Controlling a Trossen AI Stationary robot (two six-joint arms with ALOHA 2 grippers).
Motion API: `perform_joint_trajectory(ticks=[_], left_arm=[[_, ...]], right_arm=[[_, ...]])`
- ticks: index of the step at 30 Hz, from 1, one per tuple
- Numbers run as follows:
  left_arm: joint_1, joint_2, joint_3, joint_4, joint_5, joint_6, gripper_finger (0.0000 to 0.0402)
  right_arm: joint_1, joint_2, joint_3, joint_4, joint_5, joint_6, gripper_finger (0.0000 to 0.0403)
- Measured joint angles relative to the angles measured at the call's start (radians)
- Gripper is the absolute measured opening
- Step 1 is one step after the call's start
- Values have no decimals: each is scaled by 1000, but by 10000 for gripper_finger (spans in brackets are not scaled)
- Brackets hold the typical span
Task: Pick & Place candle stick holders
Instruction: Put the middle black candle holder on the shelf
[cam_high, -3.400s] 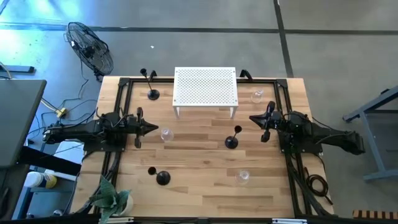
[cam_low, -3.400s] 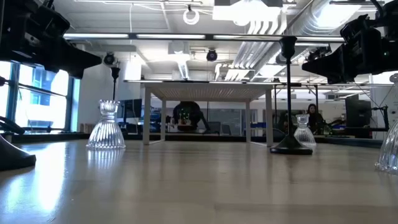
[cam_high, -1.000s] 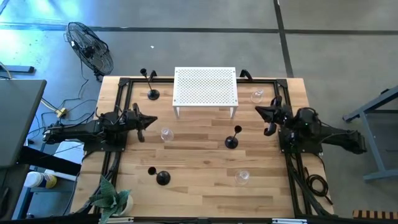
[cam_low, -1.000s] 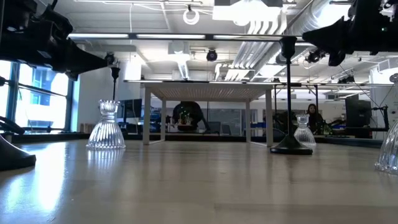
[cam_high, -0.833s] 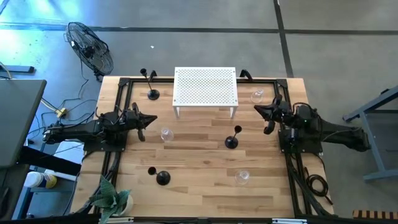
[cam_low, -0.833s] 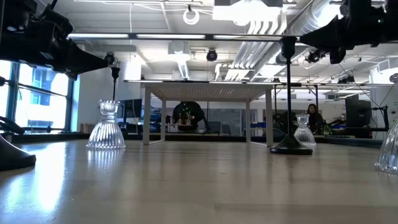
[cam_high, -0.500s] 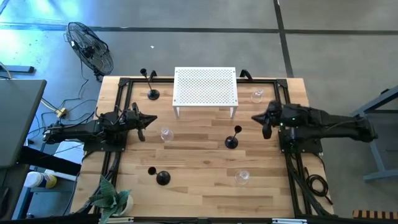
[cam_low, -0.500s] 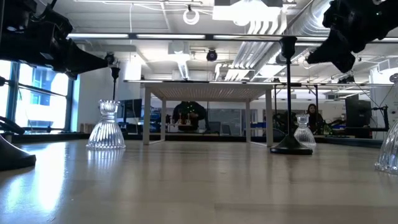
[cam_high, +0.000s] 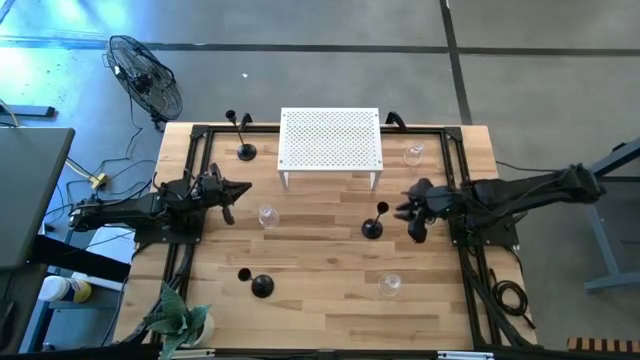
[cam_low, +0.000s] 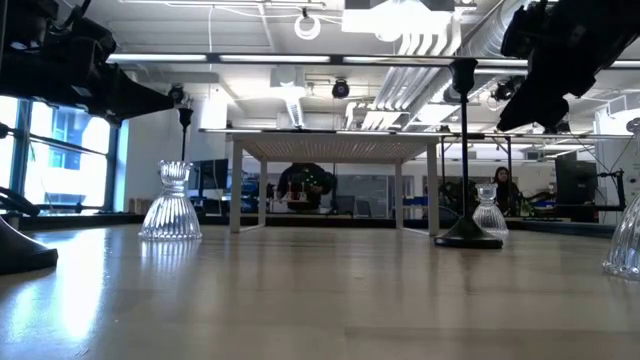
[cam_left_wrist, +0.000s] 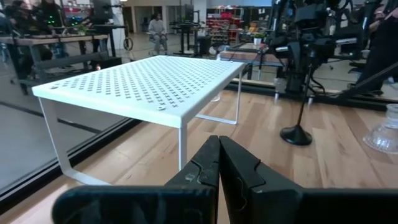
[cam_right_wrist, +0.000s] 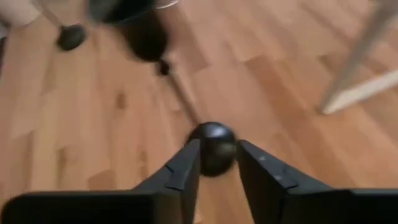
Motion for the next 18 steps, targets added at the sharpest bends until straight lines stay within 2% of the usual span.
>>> perform_joint_trajectory(ticks=[5, 10, 18], left_arm=[[0, 0, 0, -8, 9, 0, 2], [0, 0, 0, -11, 9, 5, 2], [0, 0, 0, -2, -2, 4, 2]], right_arm=[[102, 44, 0, 52, 67, -21, 161], [152, 87, 0, 118, 233, -47, 178], [151, 197, 0, 333, 255, -110, 182]])
